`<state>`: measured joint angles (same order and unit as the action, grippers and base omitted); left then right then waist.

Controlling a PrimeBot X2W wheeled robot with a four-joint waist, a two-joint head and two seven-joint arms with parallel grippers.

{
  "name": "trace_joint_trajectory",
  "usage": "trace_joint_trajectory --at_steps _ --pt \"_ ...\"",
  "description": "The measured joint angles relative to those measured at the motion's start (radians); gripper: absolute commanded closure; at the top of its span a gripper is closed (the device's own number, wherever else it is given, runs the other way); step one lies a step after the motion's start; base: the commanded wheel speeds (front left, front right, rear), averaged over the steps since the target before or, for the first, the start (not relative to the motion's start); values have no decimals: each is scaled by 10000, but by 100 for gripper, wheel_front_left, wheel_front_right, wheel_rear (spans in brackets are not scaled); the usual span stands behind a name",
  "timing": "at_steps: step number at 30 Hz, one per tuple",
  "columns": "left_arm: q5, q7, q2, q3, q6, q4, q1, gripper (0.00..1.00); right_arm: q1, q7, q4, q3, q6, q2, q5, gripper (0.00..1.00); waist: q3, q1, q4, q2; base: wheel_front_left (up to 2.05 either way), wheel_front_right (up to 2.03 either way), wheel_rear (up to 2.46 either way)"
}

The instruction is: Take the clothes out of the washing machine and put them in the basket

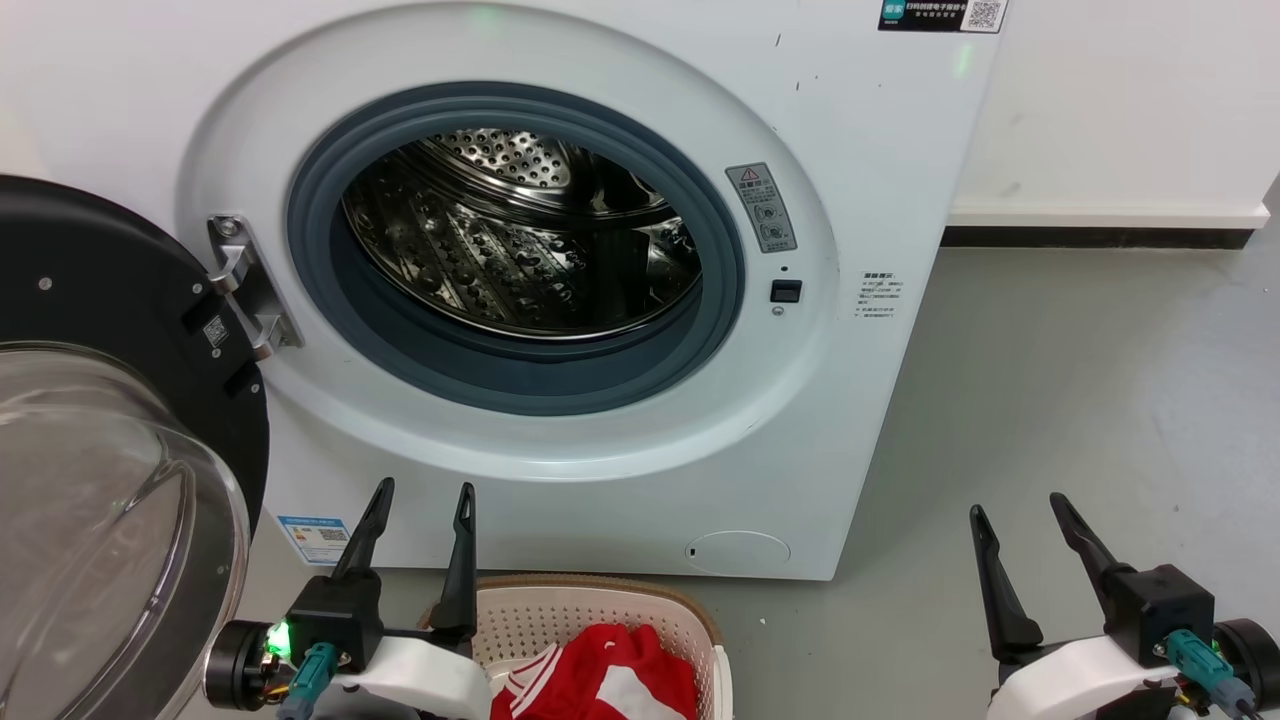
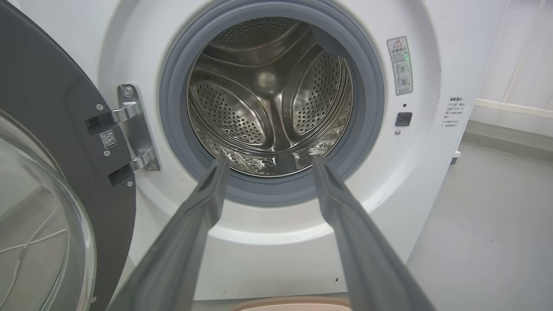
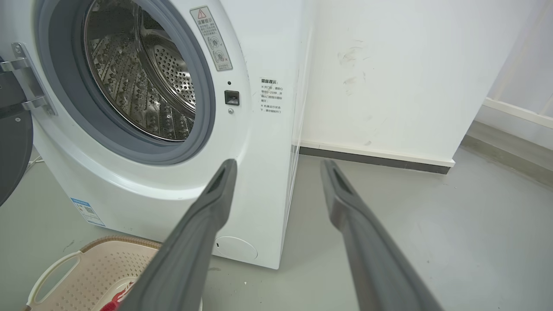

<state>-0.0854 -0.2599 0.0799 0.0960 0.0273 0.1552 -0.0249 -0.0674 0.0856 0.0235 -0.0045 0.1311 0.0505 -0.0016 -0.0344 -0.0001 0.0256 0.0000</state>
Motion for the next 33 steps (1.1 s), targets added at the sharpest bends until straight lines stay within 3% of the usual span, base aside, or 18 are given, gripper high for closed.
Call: trace_joint_trajectory --at_steps 22,23,26,33 --pt "-412 148 236 -86 -94 13 -8 0 -65 8 -73 182 2 0 111 0 43 1 -25 0 0 0 0" --pt "-410 150 230 -79 -96 94 6 100 -73 8 10 182 2 -2 109 100 45 1 -27 0 0 0 0" --pt "-506 219 163 -79 -94 364 145 100 -207 6 240 201 4 -2 201 100 49 1 -32 0 0 0 0" --pt "-1871 604 125 -339 -8 481 153 100 -185 -92 412 188 4 33 1785 100 67 2 -43 0 0 0 0"
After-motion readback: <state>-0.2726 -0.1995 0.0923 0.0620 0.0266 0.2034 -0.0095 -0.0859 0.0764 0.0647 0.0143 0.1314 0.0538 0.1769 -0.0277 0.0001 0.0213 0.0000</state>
